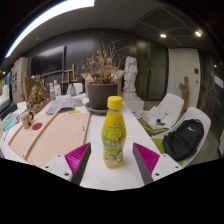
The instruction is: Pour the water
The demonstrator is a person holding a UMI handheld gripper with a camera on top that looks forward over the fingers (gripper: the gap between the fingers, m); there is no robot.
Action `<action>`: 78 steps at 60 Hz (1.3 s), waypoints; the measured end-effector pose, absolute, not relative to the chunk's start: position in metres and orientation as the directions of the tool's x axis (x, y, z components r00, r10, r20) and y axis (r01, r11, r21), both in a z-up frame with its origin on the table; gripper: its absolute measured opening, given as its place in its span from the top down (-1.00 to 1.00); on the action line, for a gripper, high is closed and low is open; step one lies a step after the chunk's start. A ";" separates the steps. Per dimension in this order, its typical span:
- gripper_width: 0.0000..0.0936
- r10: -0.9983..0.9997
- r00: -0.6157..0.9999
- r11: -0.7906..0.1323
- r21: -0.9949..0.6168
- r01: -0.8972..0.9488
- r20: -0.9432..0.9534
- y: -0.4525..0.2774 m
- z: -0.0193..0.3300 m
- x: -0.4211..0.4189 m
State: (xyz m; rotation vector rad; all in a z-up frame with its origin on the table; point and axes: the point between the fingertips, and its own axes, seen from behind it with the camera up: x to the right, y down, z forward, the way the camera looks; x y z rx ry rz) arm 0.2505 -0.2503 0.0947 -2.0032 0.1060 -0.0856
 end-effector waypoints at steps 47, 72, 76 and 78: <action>0.44 -0.136 0.988 -0.374 -0.927 0.014 0.070 -0.173 0.071 0.270; 0.44 -0.103 0.934 -0.308 -0.903 0.298 0.343 -0.096 0.196 0.176; 0.44 -0.100 0.902 -0.295 -0.878 0.377 0.421 -0.078 0.220 0.144; 0.44 -0.101 0.881 -0.291 -0.860 0.418 0.462 -0.070 0.231 0.127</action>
